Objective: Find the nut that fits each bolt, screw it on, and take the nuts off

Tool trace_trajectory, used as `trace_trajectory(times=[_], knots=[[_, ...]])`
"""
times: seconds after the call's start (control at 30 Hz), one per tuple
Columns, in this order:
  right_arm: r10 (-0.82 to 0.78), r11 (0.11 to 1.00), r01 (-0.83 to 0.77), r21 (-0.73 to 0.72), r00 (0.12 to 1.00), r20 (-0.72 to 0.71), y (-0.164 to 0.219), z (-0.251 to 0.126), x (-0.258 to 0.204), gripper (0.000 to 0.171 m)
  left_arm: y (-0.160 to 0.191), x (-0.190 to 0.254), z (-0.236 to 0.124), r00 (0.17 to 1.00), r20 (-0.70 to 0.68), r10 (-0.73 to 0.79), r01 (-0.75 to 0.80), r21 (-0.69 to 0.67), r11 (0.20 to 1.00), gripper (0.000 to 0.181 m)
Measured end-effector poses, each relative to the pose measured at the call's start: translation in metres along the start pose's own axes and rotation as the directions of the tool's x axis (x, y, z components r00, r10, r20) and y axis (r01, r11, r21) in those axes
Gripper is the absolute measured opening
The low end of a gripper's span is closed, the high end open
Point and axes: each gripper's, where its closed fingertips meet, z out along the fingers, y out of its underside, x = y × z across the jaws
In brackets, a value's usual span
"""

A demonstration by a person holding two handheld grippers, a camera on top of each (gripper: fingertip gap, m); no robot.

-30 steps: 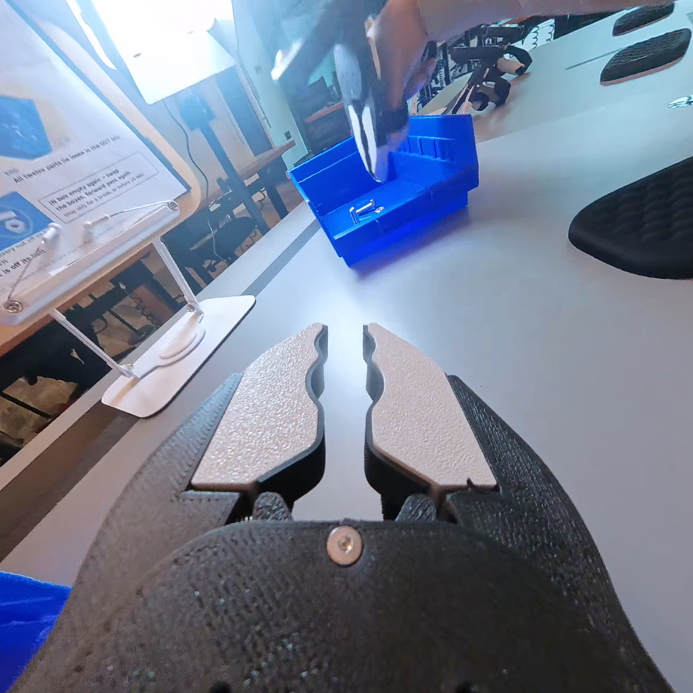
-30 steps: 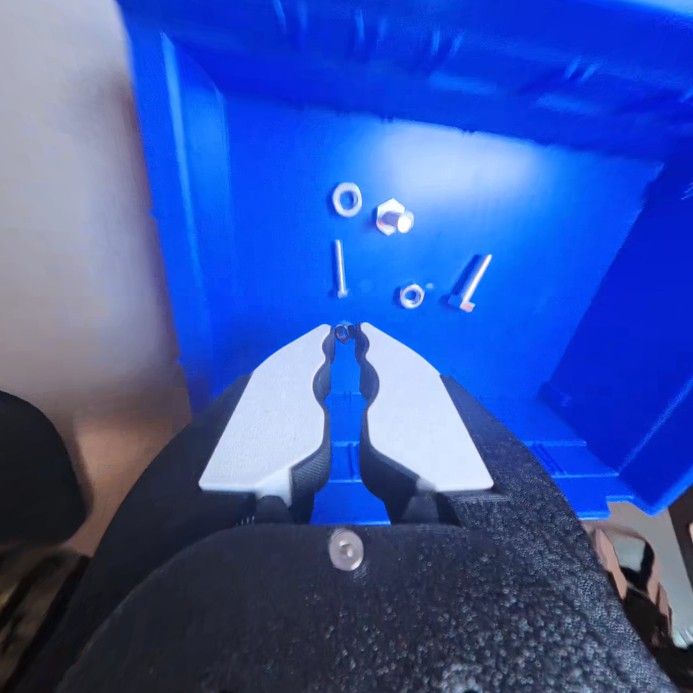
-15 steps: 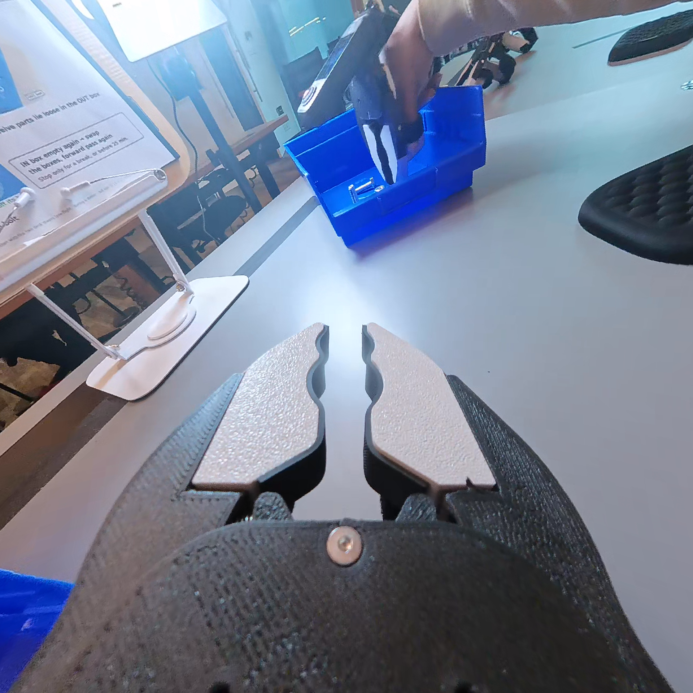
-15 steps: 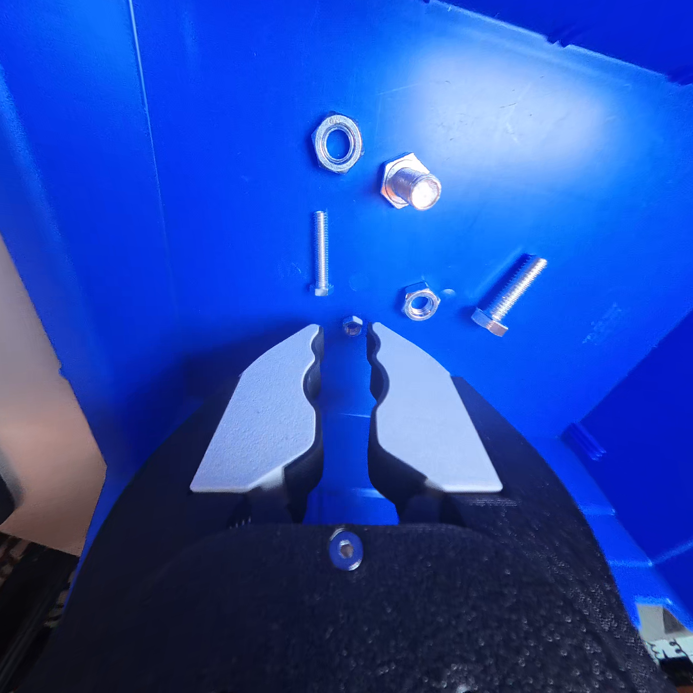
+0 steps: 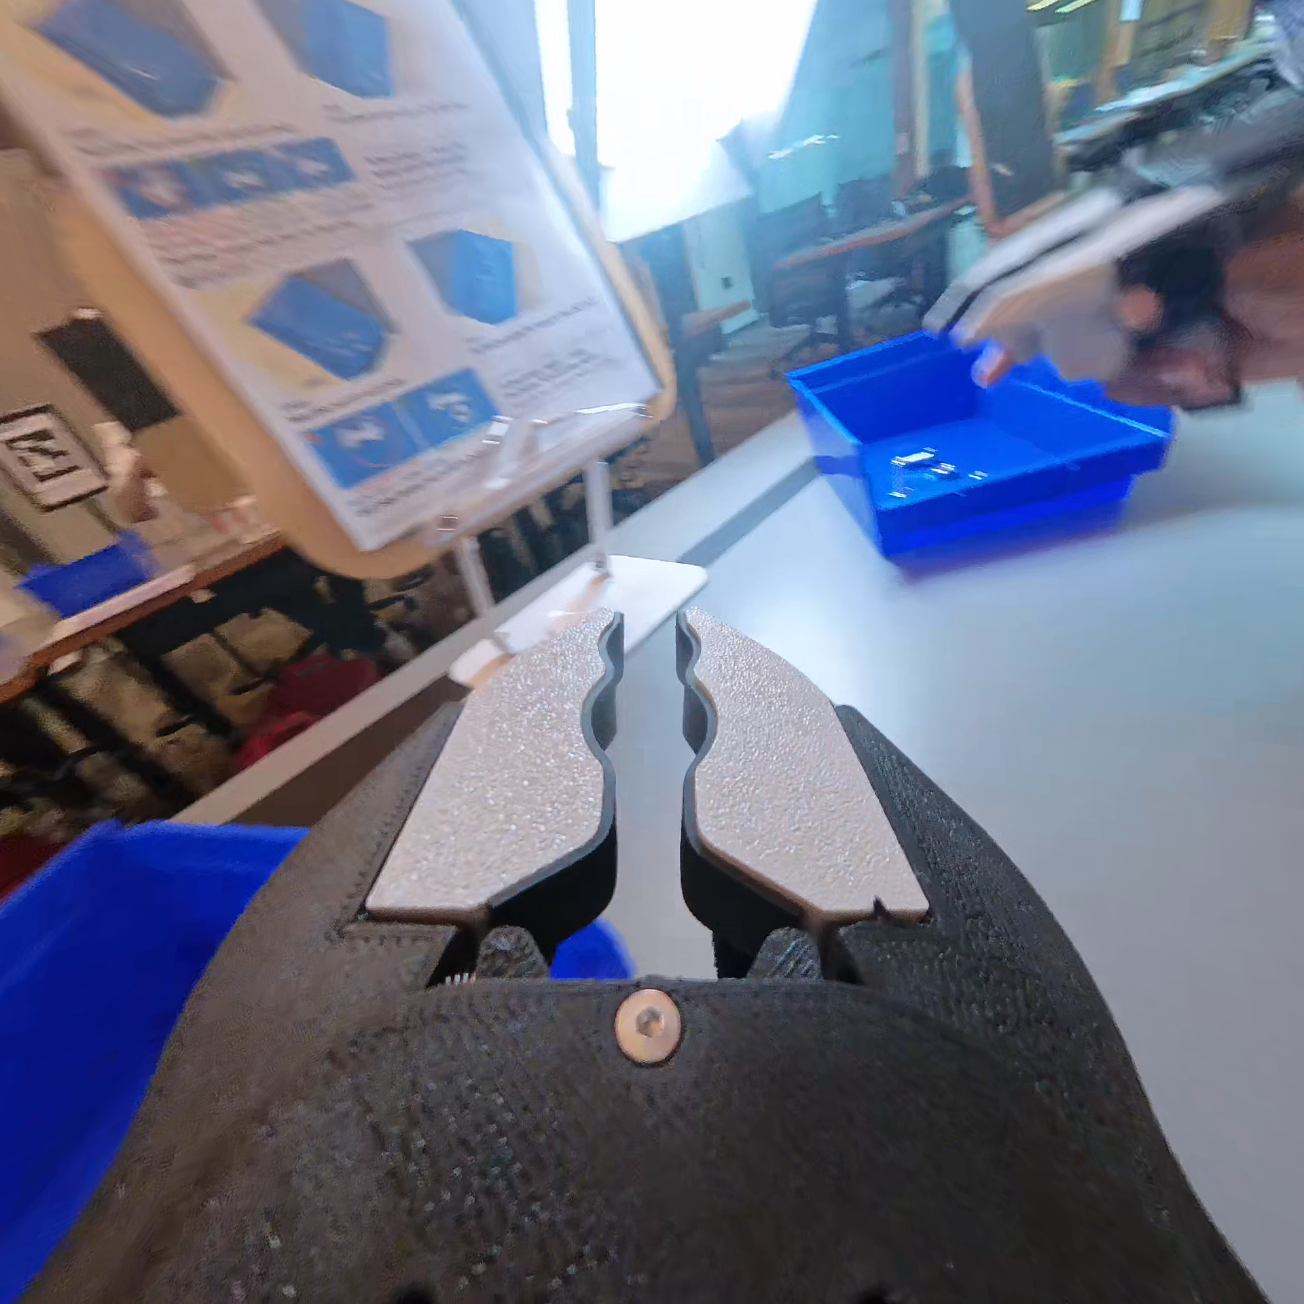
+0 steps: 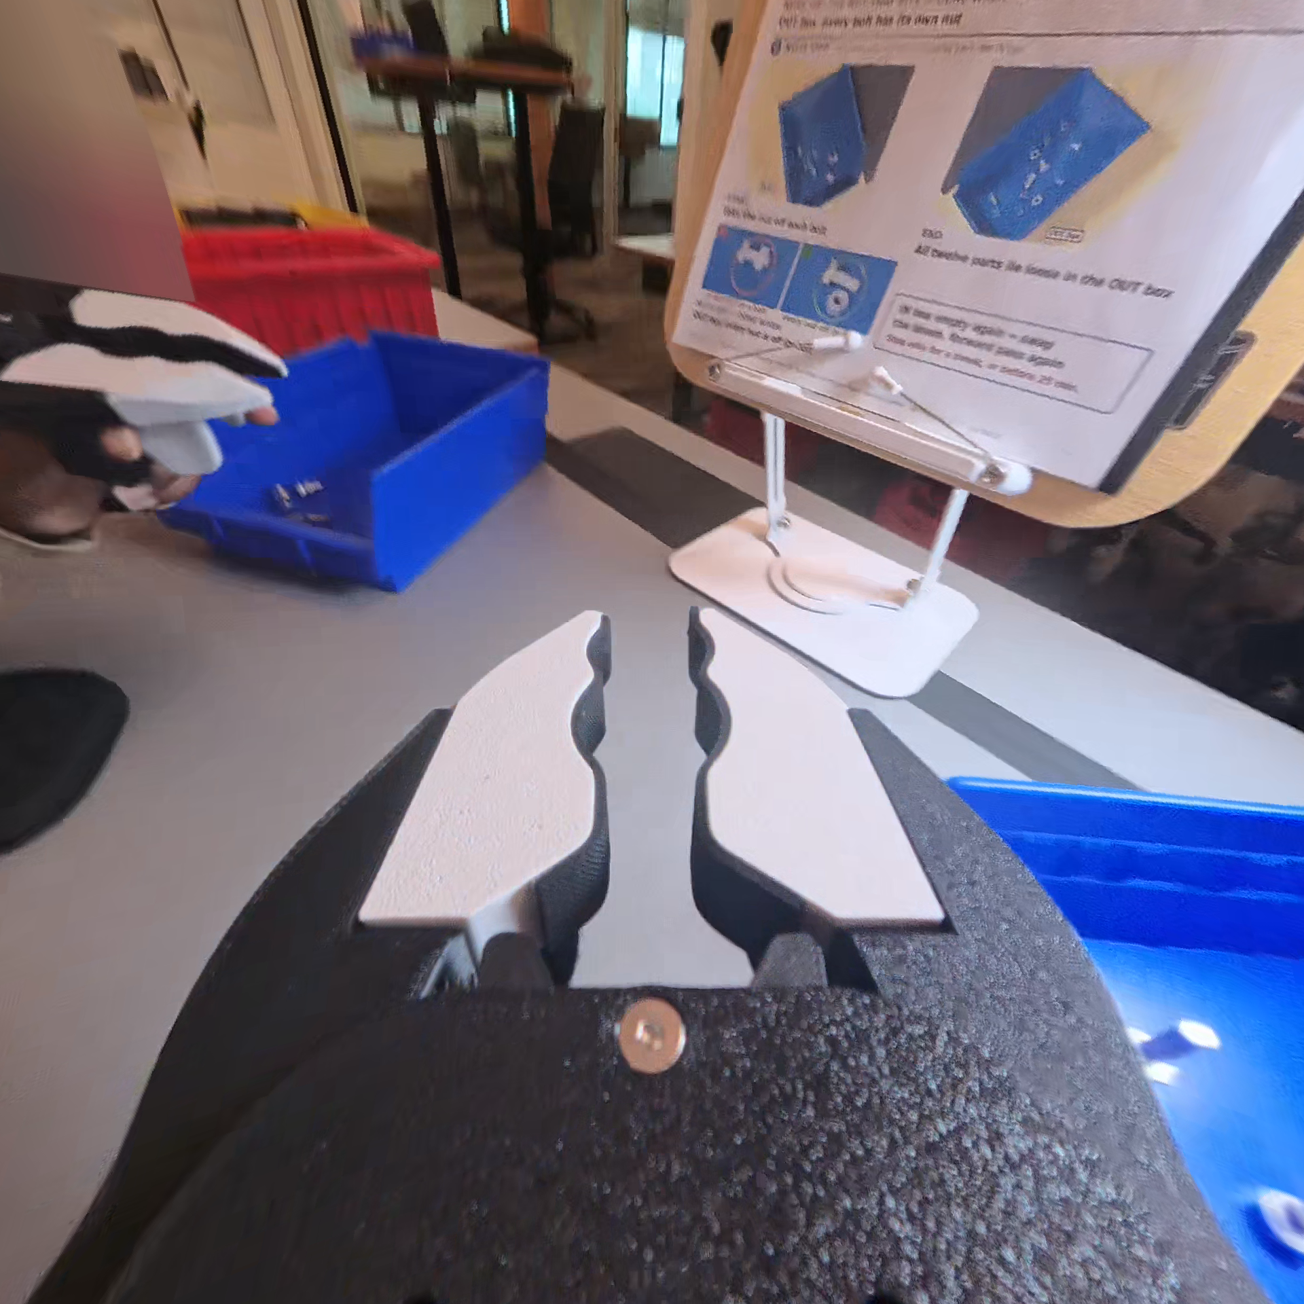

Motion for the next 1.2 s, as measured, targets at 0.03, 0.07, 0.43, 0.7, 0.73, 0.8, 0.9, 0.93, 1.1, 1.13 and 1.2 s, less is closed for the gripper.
trace_trajectory(times=[0.03,0.07,0.43,0.7,0.73,0.8,0.9,0.93,1.1,1.13,1.2], knots=[[0.038,0.999,-0.038,0.034,0.999,0.005,0.005,0.004,-0.011,0.02,-0.007,-0.024,-0.012,0.999,0.045,-0.006,0.006,-0.001,1.0,0.011],[0.071,0.996,-0.072,0.055,0.997,0.008,0.011,0.007,-0.02,0.018,-0.011,-0.048,-0.024,0.996,0.087,-0.014,0.015,-0.02,1.0,0.008],[0.019,0.996,-0.021,0.091,1.0,0.021,0.044,0.015,-0.043,0.0,0.144,-0.13,-0.085,0.973,-0.116,-0.197,-0.028,-0.914,0.404,0.015],[0.006,0.999,-0.009,0.051,0.999,0.051,0.055,0.014,-0.047,0.0,0.217,-0.109,-0.106,0.938,-0.092,-0.335,-0.093,-0.996,0.012,0.027],[0.005,0.999,-0.007,0.051,0.999,0.052,0.055,0.014,-0.047,0.0,0.22,-0.108,-0.108,0.936,-0.092,-0.34,-0.099,-0.995,-0.003,0.025],[-0.001,0.999,-0.002,0.048,0.999,0.054,0.055,0.014,-0.048,0.0,0.224,-0.107,-0.111,0.934,-0.099,-0.342,-0.117,-0.993,-0.032,0.021],[-0.003,0.999,0.0,0.048,0.998,0.06,0.055,0.014,-0.049,0.0,0.226,-0.105,-0.112,0.936,-0.126,-0.328,-0.148,-0.988,-0.044,0.01],[-0.004,0.999,0.001,0.049,0.998,0.061,0.055,0.014,-0.05,0.0,0.223,-0.106,-0.108,0.939,-0.141,-0.313,-0.153,-0.988,-0.014,0.01],[-0.025,0.998,0.02,0.061,0.997,0.074,0.052,0.014,-0.056,0.0,0.137,-0.104,-0.046,0.948,-0.139,-0.285,0.017,-0.875,0.483,0.009],[-0.021,0.998,0.017,0.053,0.996,0.086,0.052,0.015,-0.059,0.0,0.108,-0.094,-0.033,0.935,-0.168,-0.314,0.061,-0.793,0.606,0.009],[-0.008,0.999,0.003,0.046,0.992,0.124,0.053,0.018,-0.071,0.0,0.053,-0.07,-0.012,0.899,-0.217,-0.38,0.189,-0.591,0.784,0.006]])
